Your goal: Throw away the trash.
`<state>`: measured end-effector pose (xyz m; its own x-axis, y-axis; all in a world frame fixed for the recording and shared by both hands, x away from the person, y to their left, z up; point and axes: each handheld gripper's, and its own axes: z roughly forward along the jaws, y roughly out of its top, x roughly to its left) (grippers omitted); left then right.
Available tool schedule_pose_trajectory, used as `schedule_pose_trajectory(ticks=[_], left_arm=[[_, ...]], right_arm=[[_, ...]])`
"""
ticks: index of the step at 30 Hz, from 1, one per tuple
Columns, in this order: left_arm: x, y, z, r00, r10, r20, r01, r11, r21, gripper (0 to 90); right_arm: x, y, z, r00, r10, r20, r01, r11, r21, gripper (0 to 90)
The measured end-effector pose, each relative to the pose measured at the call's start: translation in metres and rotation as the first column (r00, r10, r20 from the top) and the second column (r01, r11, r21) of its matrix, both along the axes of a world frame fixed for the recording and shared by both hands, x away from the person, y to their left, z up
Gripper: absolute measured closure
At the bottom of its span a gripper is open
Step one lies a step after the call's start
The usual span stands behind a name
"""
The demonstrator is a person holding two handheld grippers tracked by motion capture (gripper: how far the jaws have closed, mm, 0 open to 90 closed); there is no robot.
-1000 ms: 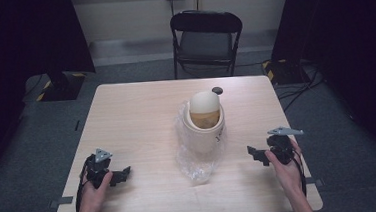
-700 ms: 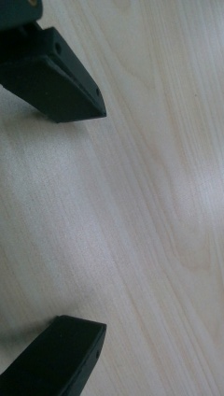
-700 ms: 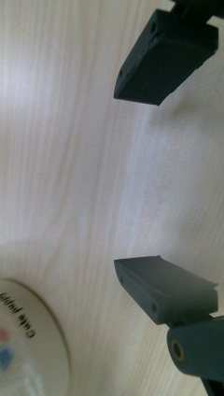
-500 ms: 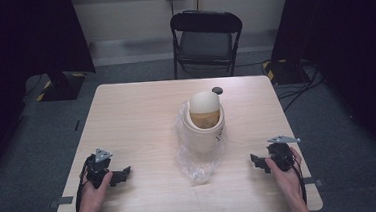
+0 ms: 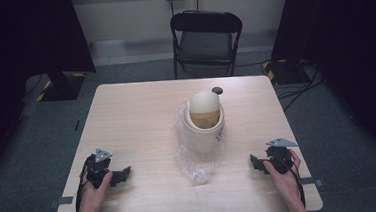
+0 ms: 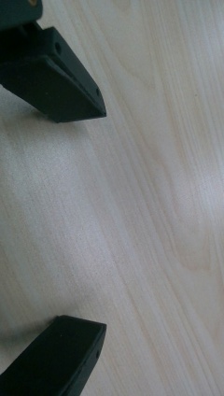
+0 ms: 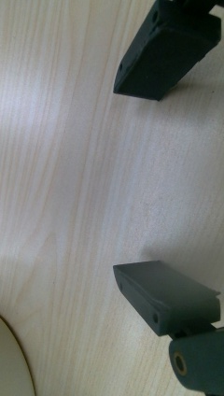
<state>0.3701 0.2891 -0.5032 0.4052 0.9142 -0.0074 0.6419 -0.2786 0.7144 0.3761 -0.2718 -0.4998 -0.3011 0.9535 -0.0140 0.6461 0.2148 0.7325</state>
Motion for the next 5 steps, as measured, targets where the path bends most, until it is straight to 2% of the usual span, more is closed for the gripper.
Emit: schedule_pose_trajectory(ticks=[5], left_arm=[[0.0001, 0.0000, 0.0000, 1.0000, 0.000, 0.000, 0.000, 1.0000, 0.000, 0.0]], right_arm=[[0.0000, 0.0000, 0.0000, 1.0000, -0.001, -0.001, 0.001, 1.0000, 0.000, 10.8]])
